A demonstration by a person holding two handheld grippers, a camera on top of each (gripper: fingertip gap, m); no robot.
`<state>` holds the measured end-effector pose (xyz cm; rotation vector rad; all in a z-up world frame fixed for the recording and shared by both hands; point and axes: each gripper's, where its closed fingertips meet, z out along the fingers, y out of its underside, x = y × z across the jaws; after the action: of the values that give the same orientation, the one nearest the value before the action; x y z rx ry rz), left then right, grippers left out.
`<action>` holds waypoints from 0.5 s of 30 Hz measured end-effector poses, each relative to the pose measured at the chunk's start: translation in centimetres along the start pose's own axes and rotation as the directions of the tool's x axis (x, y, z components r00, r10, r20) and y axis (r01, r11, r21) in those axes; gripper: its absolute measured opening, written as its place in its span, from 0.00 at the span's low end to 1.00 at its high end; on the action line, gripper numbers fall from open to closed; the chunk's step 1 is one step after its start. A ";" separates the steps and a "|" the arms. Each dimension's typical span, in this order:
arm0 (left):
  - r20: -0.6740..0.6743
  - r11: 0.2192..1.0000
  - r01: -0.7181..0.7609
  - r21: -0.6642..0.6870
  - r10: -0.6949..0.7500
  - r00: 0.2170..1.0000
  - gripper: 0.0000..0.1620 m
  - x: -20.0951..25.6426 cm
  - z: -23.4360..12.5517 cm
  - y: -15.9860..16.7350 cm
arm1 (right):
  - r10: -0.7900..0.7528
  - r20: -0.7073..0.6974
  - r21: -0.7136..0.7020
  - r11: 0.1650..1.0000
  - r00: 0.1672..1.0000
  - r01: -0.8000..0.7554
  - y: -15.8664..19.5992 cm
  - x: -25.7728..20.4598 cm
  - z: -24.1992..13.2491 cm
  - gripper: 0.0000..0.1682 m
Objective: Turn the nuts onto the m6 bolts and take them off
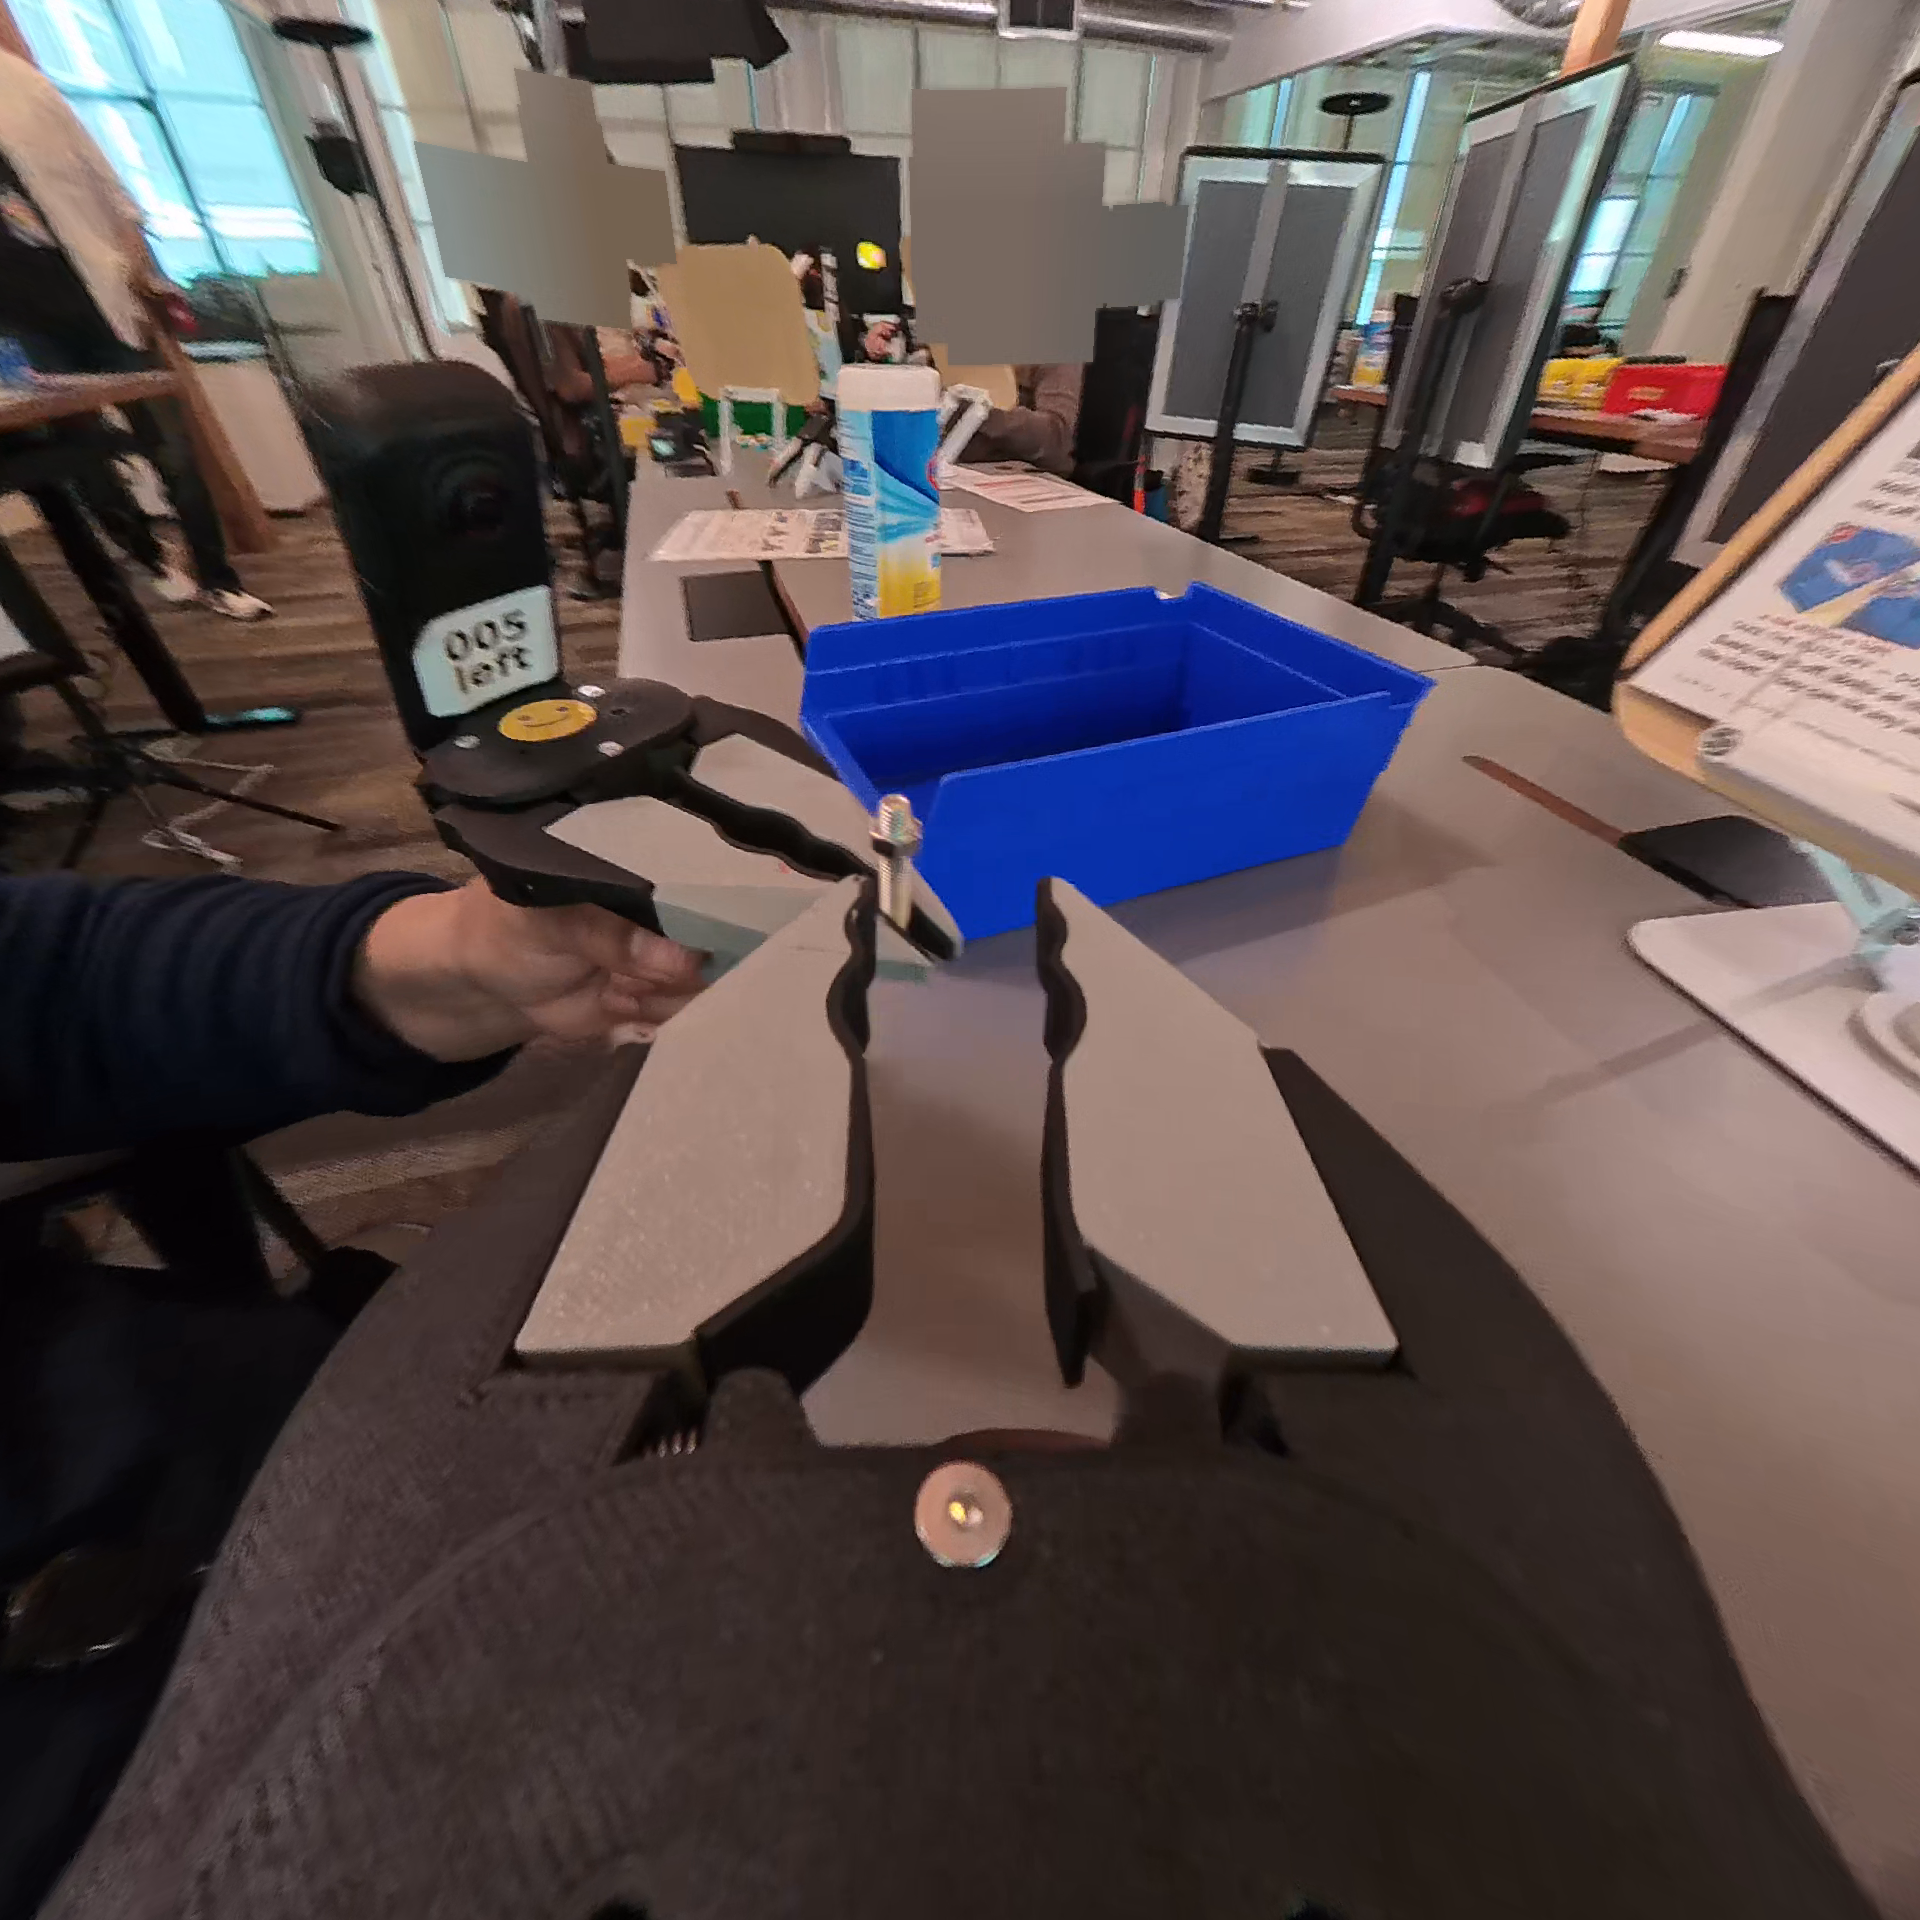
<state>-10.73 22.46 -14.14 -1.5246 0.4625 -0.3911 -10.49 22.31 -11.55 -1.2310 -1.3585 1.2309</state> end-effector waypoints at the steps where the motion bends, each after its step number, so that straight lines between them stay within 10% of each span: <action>1: -0.008 1.000 -0.002 -0.002 0.002 1.000 0.02 0.3 0.2 0.0 | 0.016 0.023 0.007 1.000 1.000 -0.016 0.0 -0.5 0.3 0.18; 15: -0.001 0.999 -0.001 0.035 0.001 1.000 0.02 0.0 -0.4 -1.0 | 0.067 0.014 0.112 0.991 0.998 -0.068 -1.7 0.1 -0.6 0.19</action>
<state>-10.84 22.11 -13.15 -1.4904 0.4545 -0.3975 -10.11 22.48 -9.84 -1.2013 -1.2464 1.3446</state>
